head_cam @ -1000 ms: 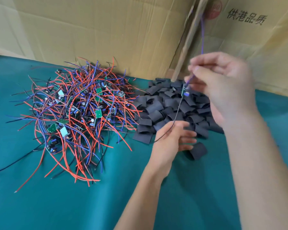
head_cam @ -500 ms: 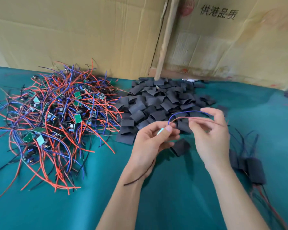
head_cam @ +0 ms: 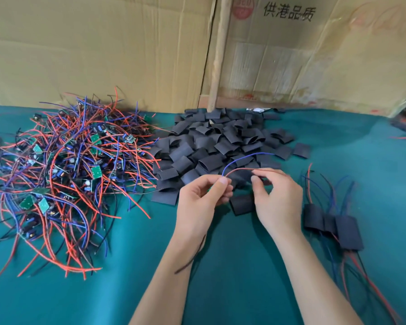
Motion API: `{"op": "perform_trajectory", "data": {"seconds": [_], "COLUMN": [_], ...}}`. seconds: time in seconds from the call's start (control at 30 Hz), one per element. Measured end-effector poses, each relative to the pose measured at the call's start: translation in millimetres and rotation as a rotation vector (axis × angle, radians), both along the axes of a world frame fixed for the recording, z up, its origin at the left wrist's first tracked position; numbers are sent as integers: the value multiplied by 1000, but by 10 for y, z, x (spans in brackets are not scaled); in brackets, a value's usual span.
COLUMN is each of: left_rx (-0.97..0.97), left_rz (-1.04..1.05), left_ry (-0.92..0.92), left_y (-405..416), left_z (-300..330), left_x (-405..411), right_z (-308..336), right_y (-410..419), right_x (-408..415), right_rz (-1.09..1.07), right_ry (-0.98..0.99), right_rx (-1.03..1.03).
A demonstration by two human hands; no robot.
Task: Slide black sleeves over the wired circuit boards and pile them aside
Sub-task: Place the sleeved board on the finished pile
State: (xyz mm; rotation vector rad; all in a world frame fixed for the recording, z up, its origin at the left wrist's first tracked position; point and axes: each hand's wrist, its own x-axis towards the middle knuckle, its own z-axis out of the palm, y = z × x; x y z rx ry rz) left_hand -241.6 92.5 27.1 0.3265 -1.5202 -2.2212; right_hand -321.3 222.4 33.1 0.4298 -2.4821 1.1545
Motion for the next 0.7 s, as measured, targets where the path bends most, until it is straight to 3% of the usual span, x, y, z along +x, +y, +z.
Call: {"op": "perform_trajectory", "data": {"seconds": [0.2,0.4,0.7], "left_rx": [5,15,-76], "left_rz": [-15,5,-14], "left_ry": [4,16,16], "left_y": [9,-19,-5], "left_z": [-24,-37,-28], "left_x": [-27,-19,5], "right_z": [113,131,177], "right_y": [17,-165,-81], "right_x": [176,386,321], "right_rz": [4,238,298], "right_ry": [-77,-194,-379], "right_rx": [-325,-335,-509]}}
